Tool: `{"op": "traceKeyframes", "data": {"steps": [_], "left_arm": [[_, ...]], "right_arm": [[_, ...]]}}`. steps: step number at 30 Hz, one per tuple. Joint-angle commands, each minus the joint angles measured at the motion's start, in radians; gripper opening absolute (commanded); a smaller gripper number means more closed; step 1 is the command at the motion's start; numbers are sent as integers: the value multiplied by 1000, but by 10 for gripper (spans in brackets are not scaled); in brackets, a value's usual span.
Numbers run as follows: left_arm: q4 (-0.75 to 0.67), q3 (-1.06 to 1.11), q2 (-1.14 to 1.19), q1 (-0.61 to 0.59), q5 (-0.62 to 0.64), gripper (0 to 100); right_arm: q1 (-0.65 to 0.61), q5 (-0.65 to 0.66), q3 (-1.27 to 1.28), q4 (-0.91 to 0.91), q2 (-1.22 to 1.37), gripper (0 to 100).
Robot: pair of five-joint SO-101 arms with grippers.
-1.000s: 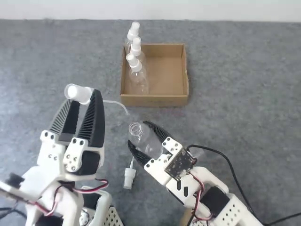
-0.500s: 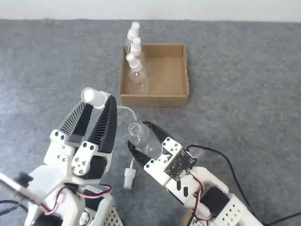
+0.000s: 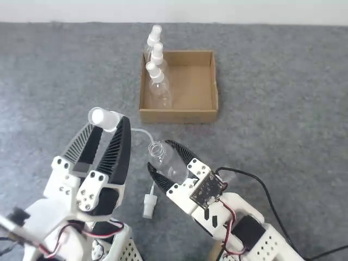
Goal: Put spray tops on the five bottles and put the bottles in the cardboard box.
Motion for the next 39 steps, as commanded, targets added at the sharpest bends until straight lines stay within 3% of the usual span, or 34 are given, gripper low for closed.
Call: {"op": "traceKeyframes", "data": {"steps": [1, 20, 28, 34, 39], "left_arm": [[35, -47, -20, 5, -9, 24], [63, 127, -20, 8, -9, 26], [60, 217, -20, 210, -152, 26], [52, 222, -20, 152, -163, 42], [61, 232, -20, 118, -161, 155]], "right_arm": [[-2, 12, 21, 2, -18, 80], [56, 11, 21, -7, -21, 80], [59, 11, 21, 2, -21, 80], [61, 11, 21, 2, -19, 80], [61, 11, 21, 2, -19, 80]]}}
